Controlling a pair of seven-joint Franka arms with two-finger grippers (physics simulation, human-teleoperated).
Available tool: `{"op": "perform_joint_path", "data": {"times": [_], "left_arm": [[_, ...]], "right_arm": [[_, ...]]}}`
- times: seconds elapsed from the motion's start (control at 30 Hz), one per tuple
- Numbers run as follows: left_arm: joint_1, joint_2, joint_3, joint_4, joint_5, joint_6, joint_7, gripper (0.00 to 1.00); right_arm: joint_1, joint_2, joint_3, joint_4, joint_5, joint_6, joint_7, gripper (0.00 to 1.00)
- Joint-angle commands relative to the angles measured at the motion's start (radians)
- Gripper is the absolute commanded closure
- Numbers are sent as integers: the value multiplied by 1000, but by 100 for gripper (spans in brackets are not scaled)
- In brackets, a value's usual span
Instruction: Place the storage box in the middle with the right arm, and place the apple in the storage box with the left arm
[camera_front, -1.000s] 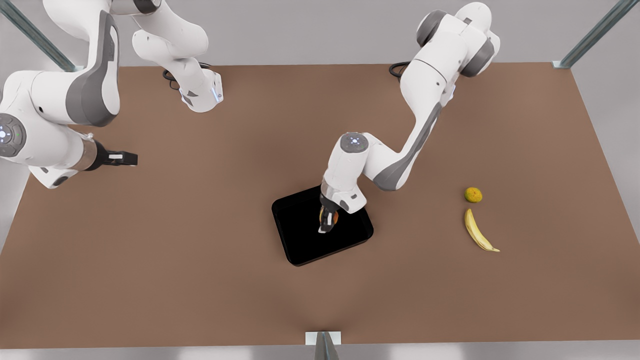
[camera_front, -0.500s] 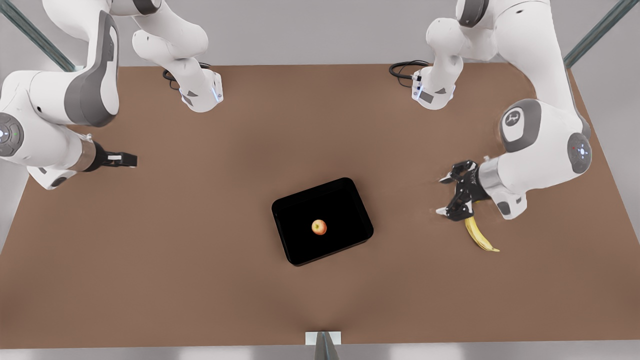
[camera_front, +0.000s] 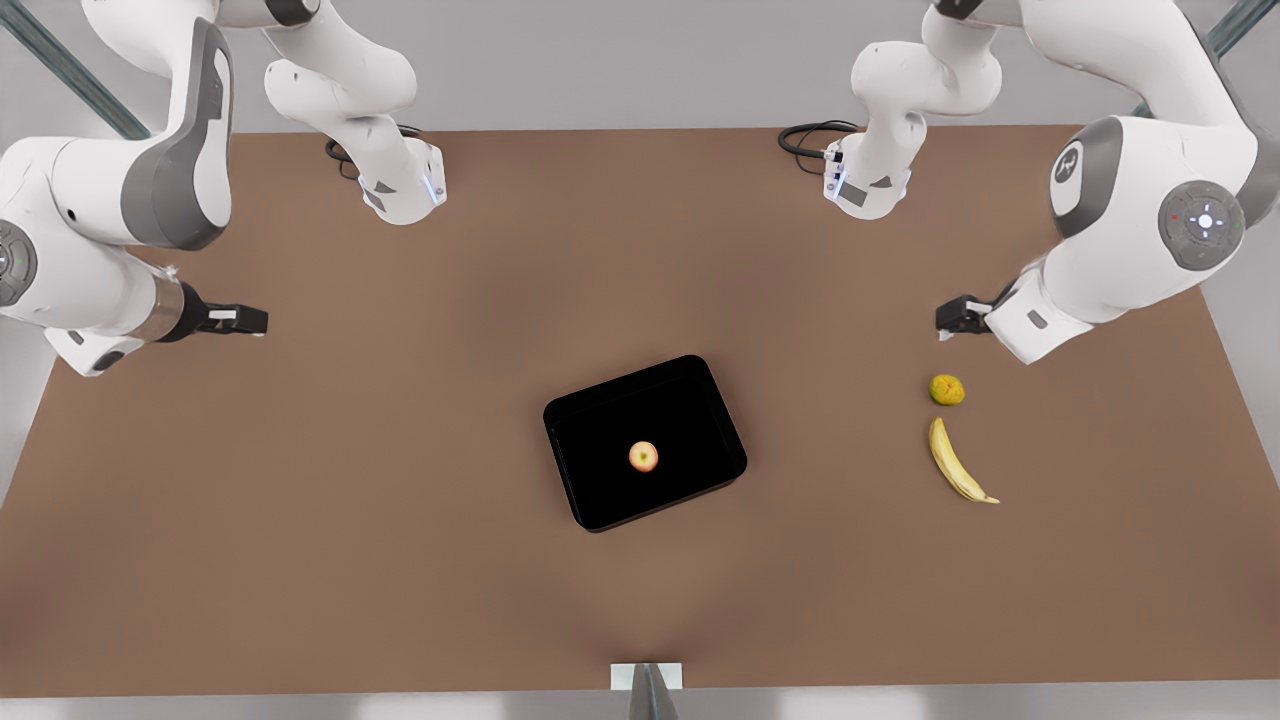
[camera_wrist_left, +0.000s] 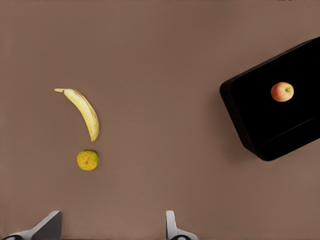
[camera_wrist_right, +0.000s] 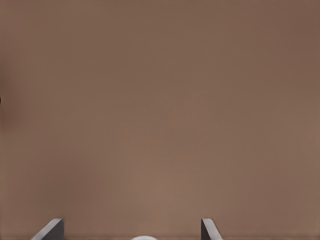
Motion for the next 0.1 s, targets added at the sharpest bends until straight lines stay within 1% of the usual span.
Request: {"op": "perform_joint_path", "data": {"times": [0.0,0.07], "left_arm": [[-12,0,0,-2,38,0,0,0],[-13,0,1,-4,40,1,0,0]], "right_arm": [[0,0,0,-1,0,0,0,0],[0,0,0,-1,0,0,0,0]]}}
